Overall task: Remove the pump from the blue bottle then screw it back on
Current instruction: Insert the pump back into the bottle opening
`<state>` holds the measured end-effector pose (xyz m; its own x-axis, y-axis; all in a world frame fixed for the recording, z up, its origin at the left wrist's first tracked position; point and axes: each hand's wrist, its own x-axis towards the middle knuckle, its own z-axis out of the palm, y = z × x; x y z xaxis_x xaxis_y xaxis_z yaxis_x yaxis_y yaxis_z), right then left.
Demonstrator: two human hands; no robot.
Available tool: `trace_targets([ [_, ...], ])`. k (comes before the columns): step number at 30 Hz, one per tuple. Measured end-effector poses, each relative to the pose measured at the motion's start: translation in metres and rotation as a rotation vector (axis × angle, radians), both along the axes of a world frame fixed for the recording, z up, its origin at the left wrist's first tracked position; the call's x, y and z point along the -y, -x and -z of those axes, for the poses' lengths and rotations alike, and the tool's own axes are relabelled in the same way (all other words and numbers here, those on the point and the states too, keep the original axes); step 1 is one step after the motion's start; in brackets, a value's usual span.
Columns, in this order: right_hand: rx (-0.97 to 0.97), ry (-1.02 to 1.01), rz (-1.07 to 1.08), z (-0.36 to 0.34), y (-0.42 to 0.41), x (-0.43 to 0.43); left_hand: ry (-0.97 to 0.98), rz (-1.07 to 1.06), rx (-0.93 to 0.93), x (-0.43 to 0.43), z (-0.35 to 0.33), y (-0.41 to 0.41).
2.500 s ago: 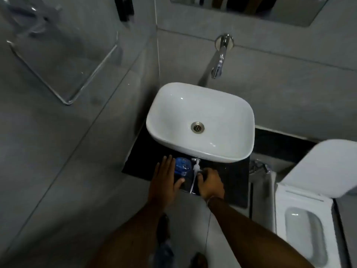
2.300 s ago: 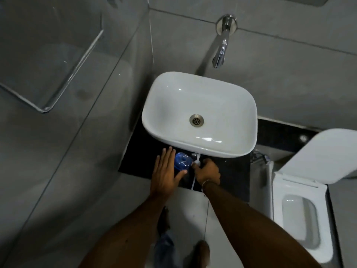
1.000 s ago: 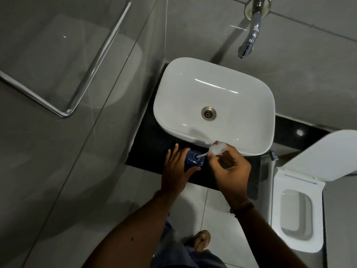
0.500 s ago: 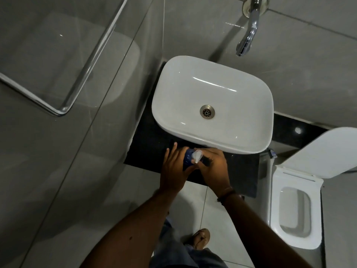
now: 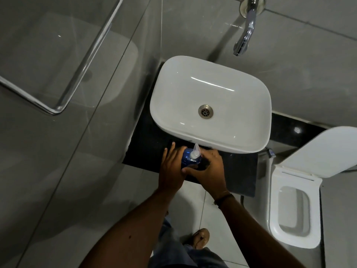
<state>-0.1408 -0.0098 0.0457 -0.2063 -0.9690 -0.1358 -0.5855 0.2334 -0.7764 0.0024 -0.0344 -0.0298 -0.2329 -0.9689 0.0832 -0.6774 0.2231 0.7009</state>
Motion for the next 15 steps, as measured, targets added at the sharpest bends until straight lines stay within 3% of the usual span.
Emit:
trace_targets([
  [3,-0.016,0.041,0.153,0.0,0.005,-0.002,-0.008,-0.01,-0.017,0.0,-0.001,0.001],
  [7,0.021,-0.027,0.011,-0.001,0.004,-0.002,-0.001,0.0,-0.02,0.001,0.001,0.0],
  [11,0.019,0.045,0.09,0.002,0.009,0.0,-0.039,-0.012,-0.025,0.001,0.003,0.0],
  [15,0.063,-0.066,-0.076,0.002,0.012,0.007,-0.055,-0.008,-0.037,0.002,0.004,0.0],
])
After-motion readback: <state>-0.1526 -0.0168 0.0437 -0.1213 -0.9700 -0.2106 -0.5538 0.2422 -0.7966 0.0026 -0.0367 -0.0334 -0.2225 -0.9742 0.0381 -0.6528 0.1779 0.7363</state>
